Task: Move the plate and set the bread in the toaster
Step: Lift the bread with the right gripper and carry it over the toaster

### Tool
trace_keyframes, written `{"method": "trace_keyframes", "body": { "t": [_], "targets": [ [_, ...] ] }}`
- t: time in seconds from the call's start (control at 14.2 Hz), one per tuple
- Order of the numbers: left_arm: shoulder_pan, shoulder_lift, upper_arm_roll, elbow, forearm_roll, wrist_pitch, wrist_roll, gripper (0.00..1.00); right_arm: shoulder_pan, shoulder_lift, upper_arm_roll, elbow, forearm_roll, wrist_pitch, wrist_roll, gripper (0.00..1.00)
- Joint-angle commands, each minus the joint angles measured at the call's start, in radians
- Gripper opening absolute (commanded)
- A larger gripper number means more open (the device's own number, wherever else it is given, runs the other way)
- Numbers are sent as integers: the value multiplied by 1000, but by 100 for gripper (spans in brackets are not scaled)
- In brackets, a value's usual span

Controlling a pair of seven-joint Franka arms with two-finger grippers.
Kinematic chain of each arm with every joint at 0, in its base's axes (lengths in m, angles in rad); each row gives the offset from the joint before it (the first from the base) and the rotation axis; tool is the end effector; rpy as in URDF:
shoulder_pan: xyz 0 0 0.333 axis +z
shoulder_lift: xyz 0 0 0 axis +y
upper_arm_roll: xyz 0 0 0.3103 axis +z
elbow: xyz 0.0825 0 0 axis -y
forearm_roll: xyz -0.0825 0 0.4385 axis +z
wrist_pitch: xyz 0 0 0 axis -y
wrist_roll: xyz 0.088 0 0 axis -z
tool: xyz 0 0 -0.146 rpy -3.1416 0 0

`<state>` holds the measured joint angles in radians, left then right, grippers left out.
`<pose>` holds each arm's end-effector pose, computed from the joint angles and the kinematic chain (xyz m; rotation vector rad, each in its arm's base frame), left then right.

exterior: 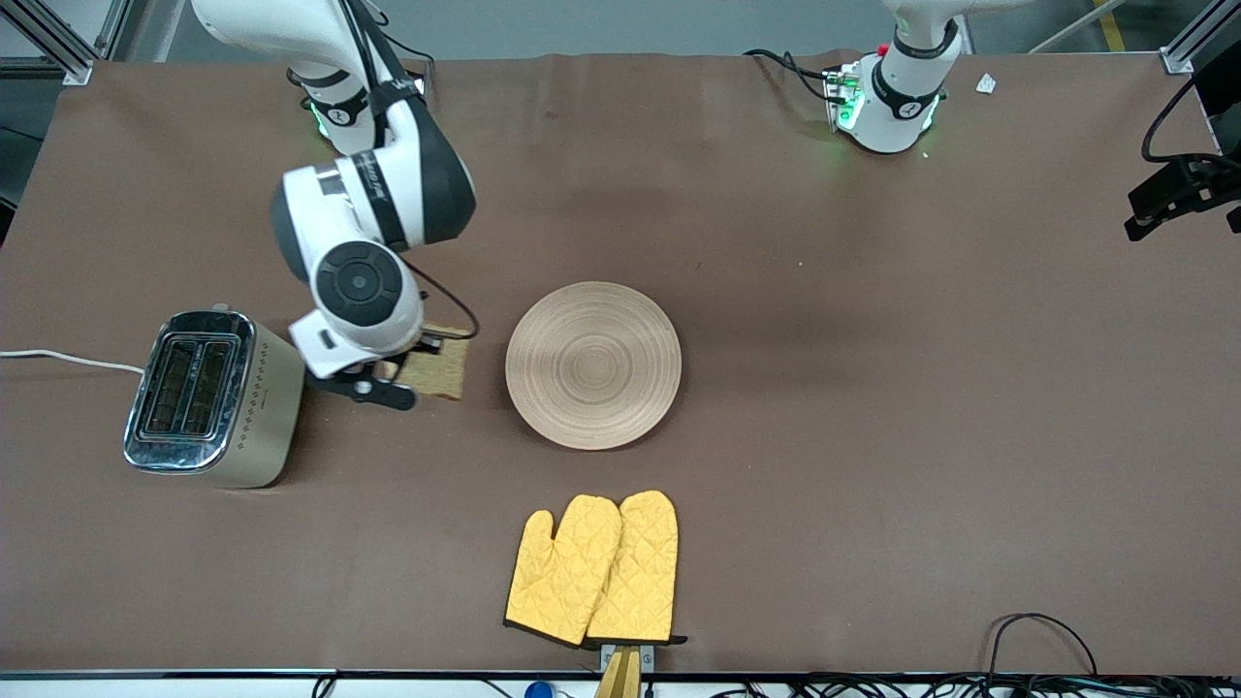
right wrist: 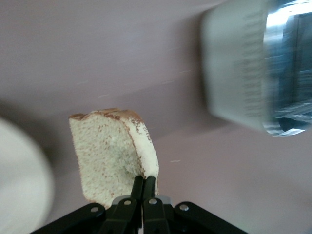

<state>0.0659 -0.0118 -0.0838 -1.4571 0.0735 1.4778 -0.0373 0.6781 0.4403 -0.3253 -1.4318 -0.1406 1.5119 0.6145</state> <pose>0.5963 0.0003 0.6383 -3.0677 -0.0420 -0.0529 0.6374 0.2396 0.3774 2.7078 -0.3268 -0.2317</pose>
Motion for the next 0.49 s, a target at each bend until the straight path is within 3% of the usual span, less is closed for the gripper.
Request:
{"method": "trace_keyframes", "body": {
  "t": [0.0, 0.42],
  "targets": [
    [2, -20, 3, -20, -9, 1, 20, 100, 0, -58, -8, -5, -169, -82, -9, 0],
    [2, -20, 3, -20, -8, -5, 20, 100, -14, -69, -6, -62, -552, -139, -65, 0]
  ]
}}
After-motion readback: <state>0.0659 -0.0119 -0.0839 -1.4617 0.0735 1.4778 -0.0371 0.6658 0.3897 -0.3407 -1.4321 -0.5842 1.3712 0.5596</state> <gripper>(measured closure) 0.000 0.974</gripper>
